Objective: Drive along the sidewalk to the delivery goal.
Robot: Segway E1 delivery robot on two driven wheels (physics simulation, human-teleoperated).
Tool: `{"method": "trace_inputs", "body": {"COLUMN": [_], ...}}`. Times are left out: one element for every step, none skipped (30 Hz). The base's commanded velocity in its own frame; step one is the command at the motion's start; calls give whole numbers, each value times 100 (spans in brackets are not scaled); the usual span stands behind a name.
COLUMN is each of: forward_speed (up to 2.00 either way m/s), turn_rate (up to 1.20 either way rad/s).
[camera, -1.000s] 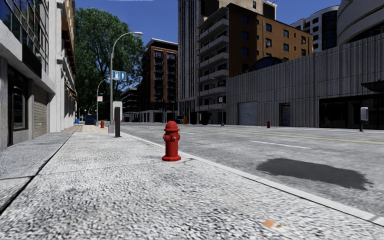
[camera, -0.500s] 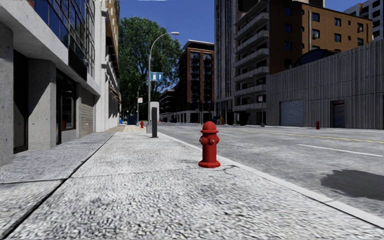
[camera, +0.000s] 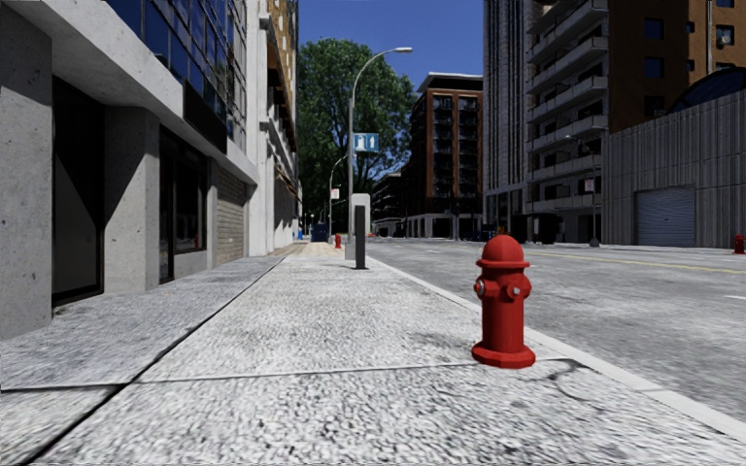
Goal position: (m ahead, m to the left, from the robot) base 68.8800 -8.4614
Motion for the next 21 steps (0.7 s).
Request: {"method": "trace_inputs", "body": {"forward_speed": [200, 200, 200, 200, 200, 200, 200, 200, 200, 200, 200, 200, 200, 200, 200, 200, 200, 200, 200, 200, 200], "turn_rate": [45, 46, 47, 47, 47, 47, 47, 47, 47, 47, 47, 47, 44, 0, 0, 0, 0, 0, 0, 0, 0]}}
